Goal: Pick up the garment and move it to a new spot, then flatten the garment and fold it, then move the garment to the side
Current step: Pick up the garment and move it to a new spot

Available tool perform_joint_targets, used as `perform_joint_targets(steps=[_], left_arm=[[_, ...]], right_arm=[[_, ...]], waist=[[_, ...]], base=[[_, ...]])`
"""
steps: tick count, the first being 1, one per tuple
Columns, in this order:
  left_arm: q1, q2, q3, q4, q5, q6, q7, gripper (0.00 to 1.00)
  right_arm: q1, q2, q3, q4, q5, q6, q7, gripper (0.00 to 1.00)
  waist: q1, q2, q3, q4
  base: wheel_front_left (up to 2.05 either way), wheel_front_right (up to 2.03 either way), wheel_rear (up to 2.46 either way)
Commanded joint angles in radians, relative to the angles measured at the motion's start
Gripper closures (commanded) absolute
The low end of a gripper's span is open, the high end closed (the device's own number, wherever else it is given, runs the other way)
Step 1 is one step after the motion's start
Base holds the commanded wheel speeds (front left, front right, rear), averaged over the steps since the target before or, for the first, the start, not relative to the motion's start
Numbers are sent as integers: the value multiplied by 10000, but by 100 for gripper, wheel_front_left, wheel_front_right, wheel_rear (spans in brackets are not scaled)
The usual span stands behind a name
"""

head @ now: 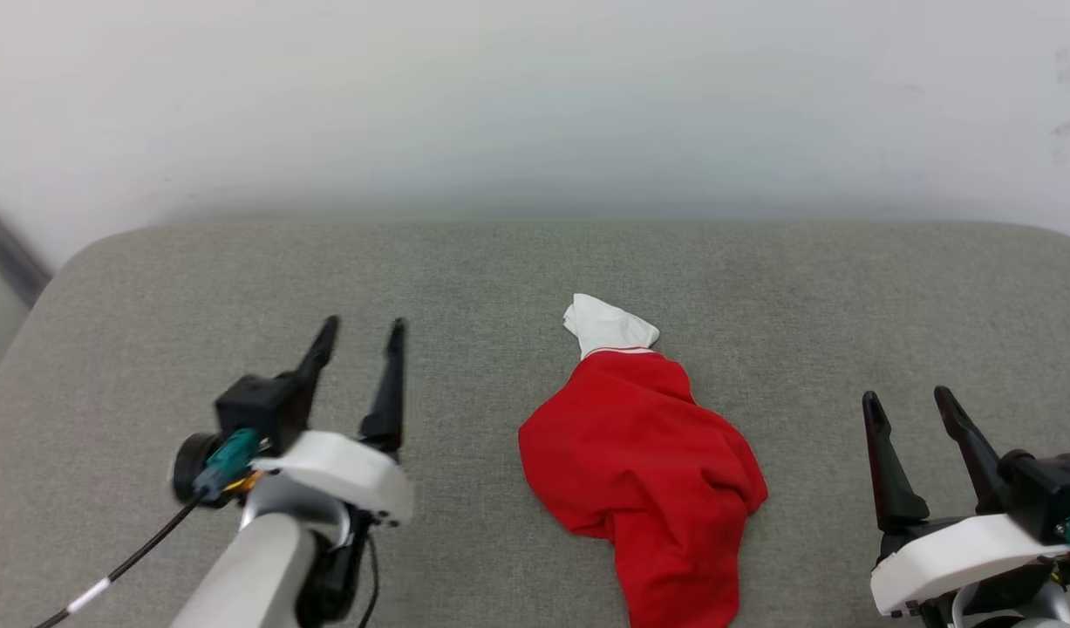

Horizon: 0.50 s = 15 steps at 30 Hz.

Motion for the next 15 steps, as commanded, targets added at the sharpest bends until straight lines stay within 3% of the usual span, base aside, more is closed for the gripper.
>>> perform_joint_targets(steps=[1,10,15], left_arm=[[332,119,130,-58,-35,137,-61,0],[1545,490,358,-391,-222,532,-12,0],[1629,576,236,-627,-188,524,144,0]], right_arm=[[159,11,7,-49,20,-3,42,0],[451,9,13,-22,84,-3,191,0],[531,11,32,-9,94,-3,237,0]], waist=[[0,0,-52,33],[0,0,-245,-29],[0,0,-322,12]], base=[[0,0,0],[0,0,0],[0,0,0]])
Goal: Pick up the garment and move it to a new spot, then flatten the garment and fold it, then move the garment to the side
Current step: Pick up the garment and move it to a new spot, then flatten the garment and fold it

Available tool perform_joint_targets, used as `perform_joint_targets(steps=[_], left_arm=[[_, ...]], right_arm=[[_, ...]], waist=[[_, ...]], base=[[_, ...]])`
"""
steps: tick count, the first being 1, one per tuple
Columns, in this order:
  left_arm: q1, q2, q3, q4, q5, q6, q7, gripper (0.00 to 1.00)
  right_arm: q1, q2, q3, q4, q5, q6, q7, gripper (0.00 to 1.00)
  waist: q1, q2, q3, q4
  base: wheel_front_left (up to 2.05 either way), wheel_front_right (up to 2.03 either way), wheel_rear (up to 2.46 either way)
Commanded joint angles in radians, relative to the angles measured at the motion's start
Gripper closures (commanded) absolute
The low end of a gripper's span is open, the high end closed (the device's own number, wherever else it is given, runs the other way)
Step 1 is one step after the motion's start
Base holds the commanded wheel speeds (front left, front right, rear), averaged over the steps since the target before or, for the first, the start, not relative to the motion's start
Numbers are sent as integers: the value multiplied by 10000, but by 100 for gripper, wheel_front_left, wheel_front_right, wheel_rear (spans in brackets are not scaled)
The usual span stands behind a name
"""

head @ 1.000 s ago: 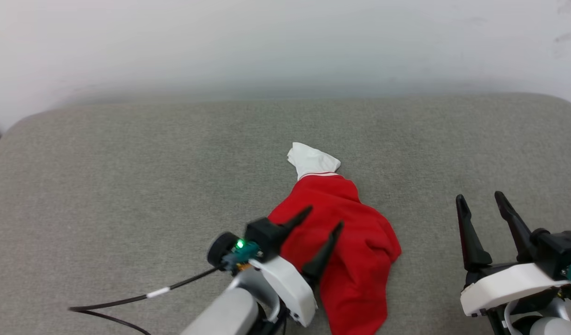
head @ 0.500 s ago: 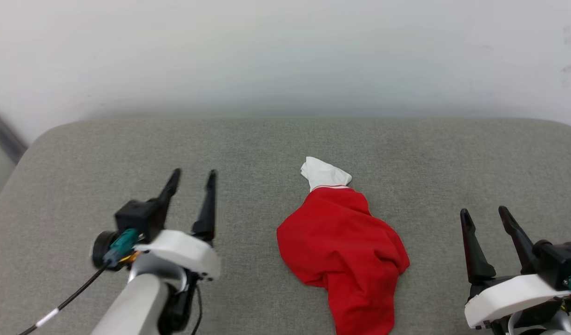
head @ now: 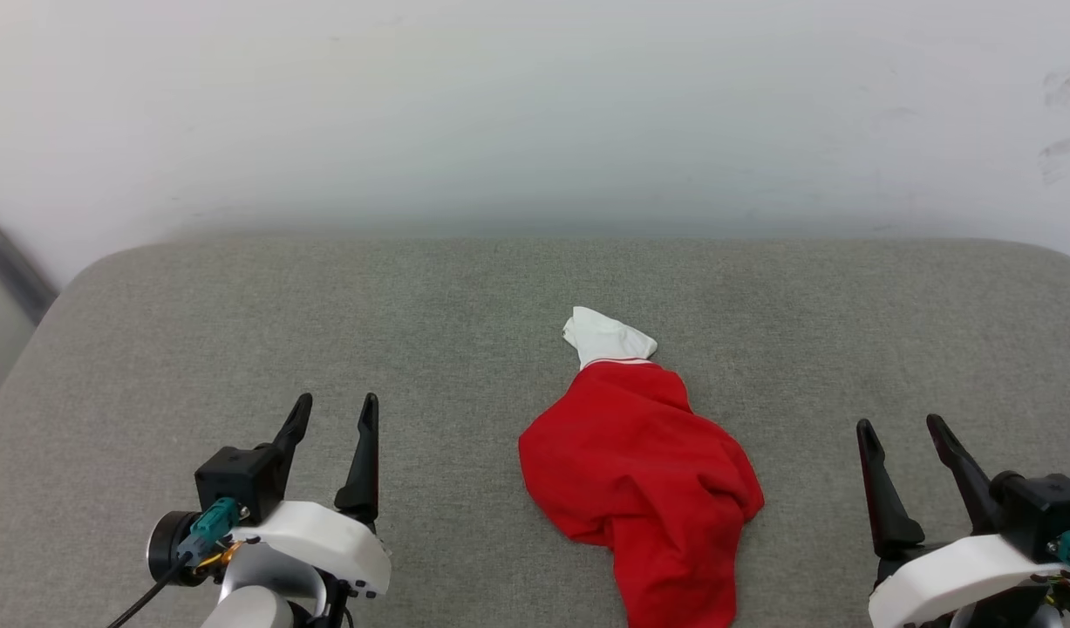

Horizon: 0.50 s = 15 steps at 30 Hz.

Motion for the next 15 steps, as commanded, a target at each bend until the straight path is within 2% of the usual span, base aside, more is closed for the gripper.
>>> perform_joint_targets(steps=[1,15], left_arm=[[-12,24,-26,-64,68,33,26,0],[-311,192,-165,-209,226,130,128,0]], right_arm=[[115,11,4,-7,19,-3,13,0],[-392,10,-209,538,129,-3,218,0]], waist=[[0,0,-10,6],[0,0,105,15]], base=[[0,0,0],[0,0,0]])
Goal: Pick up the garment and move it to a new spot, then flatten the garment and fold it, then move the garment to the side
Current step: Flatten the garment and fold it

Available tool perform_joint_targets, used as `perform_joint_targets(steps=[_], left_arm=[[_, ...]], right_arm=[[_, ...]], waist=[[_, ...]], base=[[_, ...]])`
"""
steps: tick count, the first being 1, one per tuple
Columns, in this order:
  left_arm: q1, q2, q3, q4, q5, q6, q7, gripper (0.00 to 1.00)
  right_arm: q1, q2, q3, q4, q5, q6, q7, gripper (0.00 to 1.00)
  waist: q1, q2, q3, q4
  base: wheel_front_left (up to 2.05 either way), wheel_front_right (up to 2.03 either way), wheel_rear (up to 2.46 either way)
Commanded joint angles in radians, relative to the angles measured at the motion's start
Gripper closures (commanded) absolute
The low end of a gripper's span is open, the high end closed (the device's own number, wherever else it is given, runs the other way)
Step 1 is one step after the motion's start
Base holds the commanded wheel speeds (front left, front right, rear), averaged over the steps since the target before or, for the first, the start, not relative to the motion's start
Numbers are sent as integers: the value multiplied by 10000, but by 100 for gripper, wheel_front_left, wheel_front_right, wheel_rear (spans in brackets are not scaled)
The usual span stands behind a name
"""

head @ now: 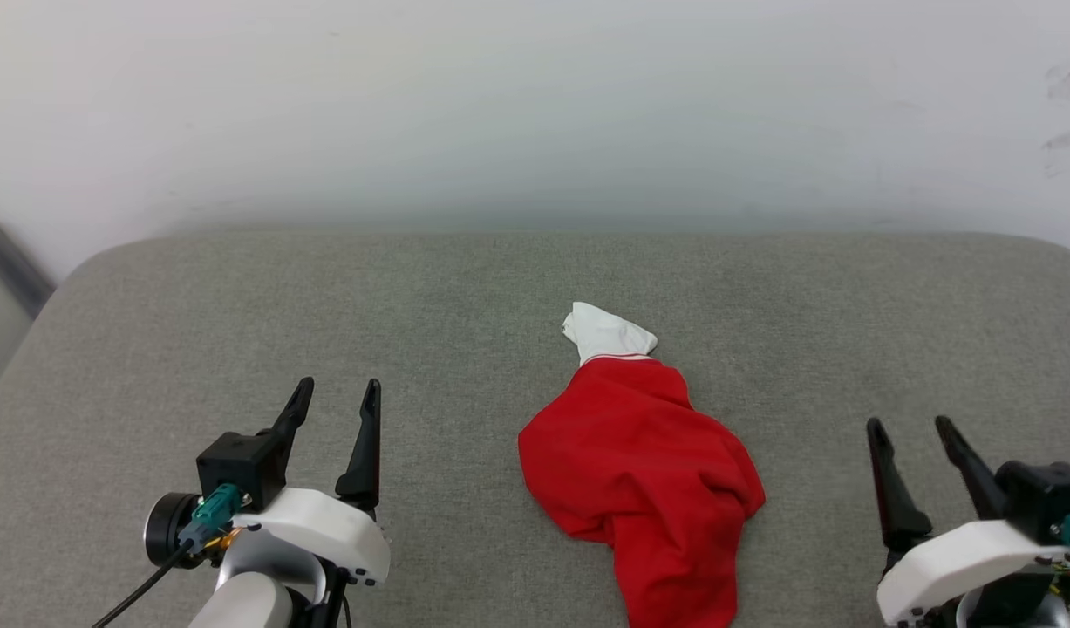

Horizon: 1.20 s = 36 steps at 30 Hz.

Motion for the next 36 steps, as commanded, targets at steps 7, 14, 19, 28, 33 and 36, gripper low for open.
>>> perform_joint_targets(steps=[7,14,19,28,33,36], left_arm=[[-435,-24,-154,-305,192,-27,-65,0],[-1116,-242,-257,-318,294,-201,-190,0],[-1536,-447,-350,-168,389,-393,-309,0],[-1894,-764,-306,169,514,-595,-460,0],[-1896,-901,-262,389,588,-700,-503,0],[-1761,-911,-156,497,610,-690,-512,0]], right_arm=[[-1458,7,-514,1372,-226,-3,601,0],[-3658,-690,516,3091,290,-3,3394,0],[-4785,-1170,1587,3786,1030,-3,5309,0],[-5885,-1527,2807,5502,1406,-3,6886,0],[-5793,-1469,2831,6790,1585,-9,7437,64],[-6049,-1410,2947,6901,1623,-5,7082,100]], waist=[[0,0,625,377],[0,0,1645,1017],[0,0,2137,1446],[0,0,2673,1794],[0,0,2688,1845],[0,0,2562,1733]], base=[[0,0,0],[0,0,0],[0,0,0],[0,0,0],[0,0,0],[0,0,0]])
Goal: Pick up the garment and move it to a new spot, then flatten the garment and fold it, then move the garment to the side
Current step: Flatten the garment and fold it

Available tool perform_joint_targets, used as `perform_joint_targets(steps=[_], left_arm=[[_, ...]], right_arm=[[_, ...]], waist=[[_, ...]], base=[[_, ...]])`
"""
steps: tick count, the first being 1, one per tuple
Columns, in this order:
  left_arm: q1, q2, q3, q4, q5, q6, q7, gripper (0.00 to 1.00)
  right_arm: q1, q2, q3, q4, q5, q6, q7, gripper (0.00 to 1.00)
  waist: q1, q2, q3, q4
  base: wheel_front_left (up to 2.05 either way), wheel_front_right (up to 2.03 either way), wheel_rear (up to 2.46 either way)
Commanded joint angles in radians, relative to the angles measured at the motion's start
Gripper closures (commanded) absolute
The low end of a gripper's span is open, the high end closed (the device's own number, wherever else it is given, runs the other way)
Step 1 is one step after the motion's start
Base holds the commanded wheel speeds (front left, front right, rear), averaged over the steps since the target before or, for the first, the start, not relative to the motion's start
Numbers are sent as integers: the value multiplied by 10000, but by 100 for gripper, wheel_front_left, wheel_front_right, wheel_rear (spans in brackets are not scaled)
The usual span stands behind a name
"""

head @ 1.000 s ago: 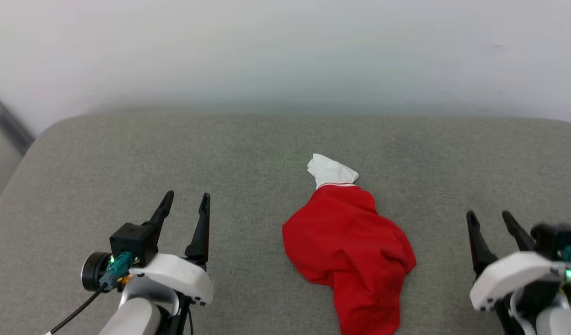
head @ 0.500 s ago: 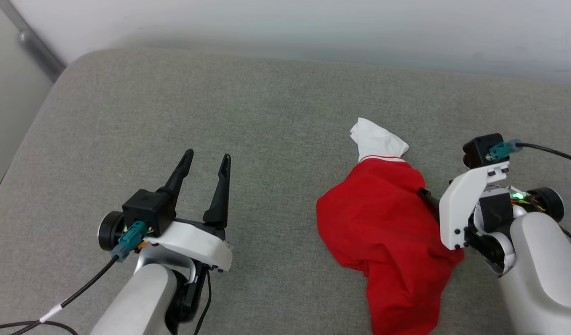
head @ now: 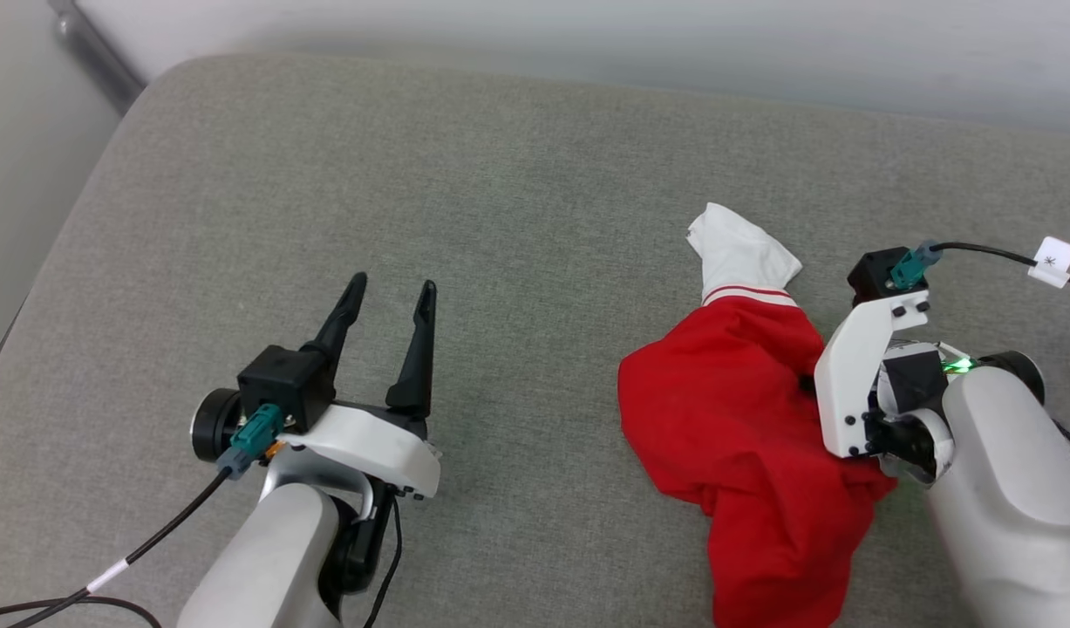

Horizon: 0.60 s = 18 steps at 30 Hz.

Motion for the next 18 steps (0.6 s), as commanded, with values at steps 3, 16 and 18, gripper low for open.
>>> perform_joint_targets(steps=[3,16,18], left_arm=[[329,40,191,78,36,68,-67,0],[1437,356,668,-208,-169,530,-24,0],[1630,417,698,-272,-217,601,16,0]], right_arm=[[-17,56,282,45,3,-7,-738,100],[1678,-51,-698,-3016,-374,-7,-2677,100],[2757,78,-1255,-3736,-674,-7,-2579,100]], waist=[[-1,0,-331,-298],[-1,0,-1496,-1509],[-1,0,-1663,-1616]], base=[[0,0,0],[0,0,0],[0,0,0]])
